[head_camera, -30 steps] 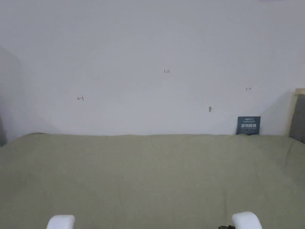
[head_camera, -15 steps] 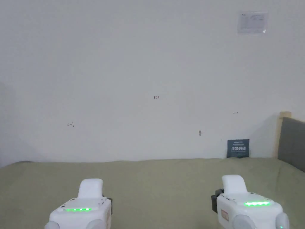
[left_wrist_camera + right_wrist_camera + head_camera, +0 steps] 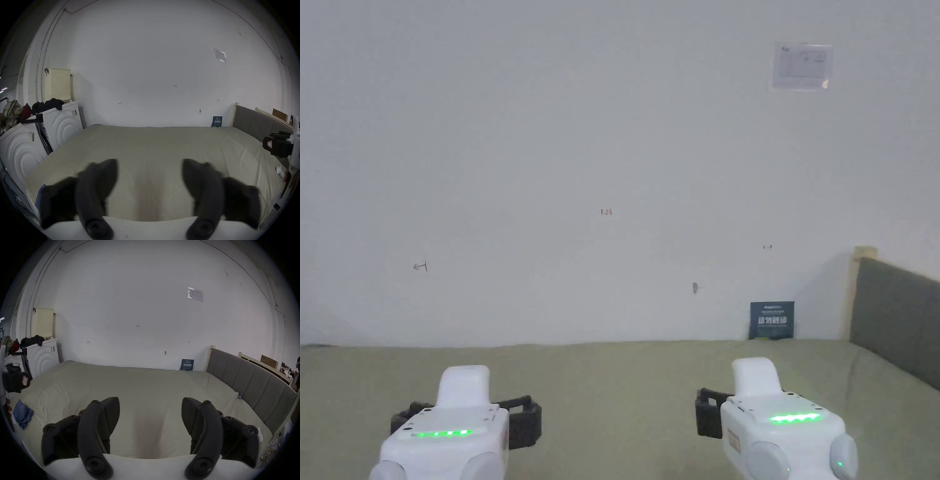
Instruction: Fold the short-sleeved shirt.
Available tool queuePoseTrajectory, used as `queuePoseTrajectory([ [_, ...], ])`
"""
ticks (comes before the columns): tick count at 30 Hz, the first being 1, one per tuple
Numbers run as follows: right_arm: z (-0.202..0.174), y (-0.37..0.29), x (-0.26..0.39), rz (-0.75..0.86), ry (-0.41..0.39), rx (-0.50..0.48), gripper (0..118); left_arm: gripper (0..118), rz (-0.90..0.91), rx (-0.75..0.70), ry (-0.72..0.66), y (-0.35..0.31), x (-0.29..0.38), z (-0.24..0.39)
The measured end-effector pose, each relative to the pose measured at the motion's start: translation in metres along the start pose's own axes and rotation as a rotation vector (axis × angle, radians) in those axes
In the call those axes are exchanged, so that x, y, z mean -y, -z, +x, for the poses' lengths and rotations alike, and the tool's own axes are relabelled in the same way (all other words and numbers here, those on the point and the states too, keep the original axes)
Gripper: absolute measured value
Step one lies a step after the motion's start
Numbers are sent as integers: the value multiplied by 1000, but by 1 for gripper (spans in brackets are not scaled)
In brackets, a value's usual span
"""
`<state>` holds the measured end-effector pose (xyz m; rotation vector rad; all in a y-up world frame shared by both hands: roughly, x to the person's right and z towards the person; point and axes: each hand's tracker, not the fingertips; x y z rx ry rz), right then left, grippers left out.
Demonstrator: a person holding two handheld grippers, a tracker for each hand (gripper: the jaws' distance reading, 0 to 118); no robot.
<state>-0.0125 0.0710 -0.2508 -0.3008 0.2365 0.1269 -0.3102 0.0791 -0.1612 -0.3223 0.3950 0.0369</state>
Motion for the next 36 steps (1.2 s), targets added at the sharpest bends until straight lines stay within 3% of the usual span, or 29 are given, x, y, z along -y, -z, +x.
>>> queuePoseTrajectory([
  [5, 1, -1, 2, 11, -23, 46, 83, 118, 30, 1, -10, -5, -10, -5],
  [9, 12, -5, 2, 35, 28, -5, 83, 118, 15, 0, -14, -7, -12, -9],
  [14, 6, -15, -11, 15, 8, 69, 83, 118, -13, -8, -43, -3, -12, -19],
  [21, 7, -18, -19, 14, 59, 127, 83, 118, -21, -27, -39, 6, -5, -25],
  [24, 1, -16, -18, -8, 25, 169, 83, 118, -33, -20, -42, 6, -4, -25],
  [26, 5, -15, -12, 28, 7, 110, 83, 118, -25, -20, -47, 5, -3, -26],
  [27, 2, -13, -14, 14, 9, 132, 83, 118, -20, -19, -50, 6, -3, -26],
  [28, 2, -10, -16, 0, 37, 143, 83, 118, -21, -19, -52, 4, -3, -26],
  [33, 11, -12, -18, -28, 173, -5, 83, 118, -32, -4, -71, 3, -3, -27],
  [36, 18, -14, -10, 65, 205, 28, 83, 118, -34, -10, -49, 2, -4, -27],
])
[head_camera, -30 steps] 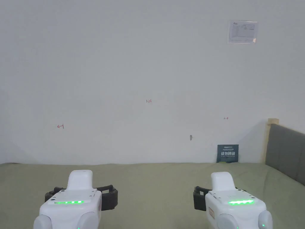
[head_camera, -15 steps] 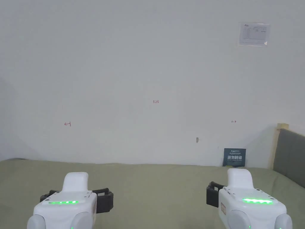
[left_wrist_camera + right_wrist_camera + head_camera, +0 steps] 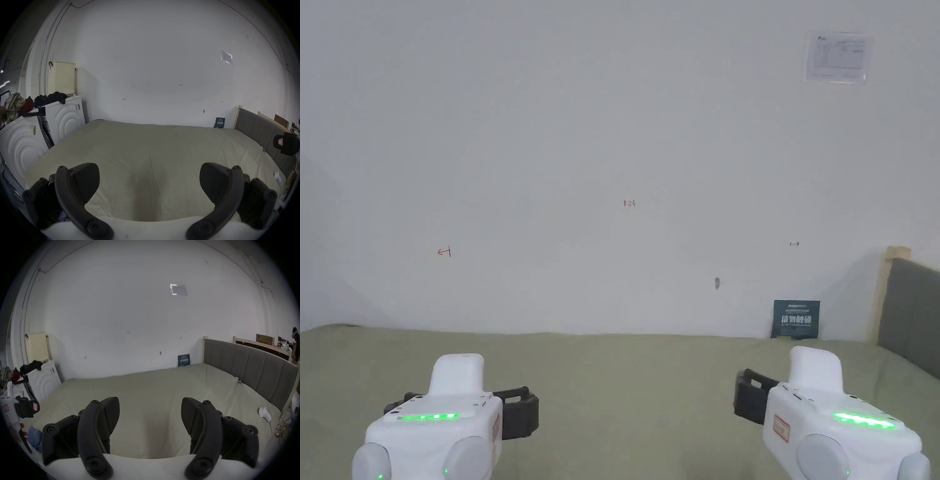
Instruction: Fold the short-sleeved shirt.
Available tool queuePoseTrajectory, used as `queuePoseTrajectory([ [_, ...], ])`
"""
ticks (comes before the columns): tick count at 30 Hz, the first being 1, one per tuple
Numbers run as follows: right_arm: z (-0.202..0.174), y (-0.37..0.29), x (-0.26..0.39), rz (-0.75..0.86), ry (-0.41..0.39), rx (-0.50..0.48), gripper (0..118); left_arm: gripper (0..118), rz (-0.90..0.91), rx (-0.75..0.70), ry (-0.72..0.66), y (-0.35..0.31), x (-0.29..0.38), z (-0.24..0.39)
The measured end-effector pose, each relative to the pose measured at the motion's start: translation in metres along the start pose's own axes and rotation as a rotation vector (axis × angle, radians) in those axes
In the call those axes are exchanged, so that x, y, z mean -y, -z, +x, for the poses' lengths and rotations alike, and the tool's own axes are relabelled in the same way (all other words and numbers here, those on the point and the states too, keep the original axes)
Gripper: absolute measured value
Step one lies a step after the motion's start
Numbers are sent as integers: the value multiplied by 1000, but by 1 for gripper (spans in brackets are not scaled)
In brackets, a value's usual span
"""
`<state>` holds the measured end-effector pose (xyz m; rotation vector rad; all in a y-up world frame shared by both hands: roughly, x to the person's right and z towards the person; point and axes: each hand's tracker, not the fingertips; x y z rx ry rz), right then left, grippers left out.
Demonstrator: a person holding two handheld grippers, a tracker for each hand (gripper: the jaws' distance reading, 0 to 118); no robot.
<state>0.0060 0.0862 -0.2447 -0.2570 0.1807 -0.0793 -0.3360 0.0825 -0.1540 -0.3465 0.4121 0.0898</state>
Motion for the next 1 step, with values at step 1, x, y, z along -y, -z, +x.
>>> queuePoseTrajectory([
  [1, -2, -11, 0, 1, -15, 3, 83, 118, 2, -1, 0, 0, 0, -2],
])
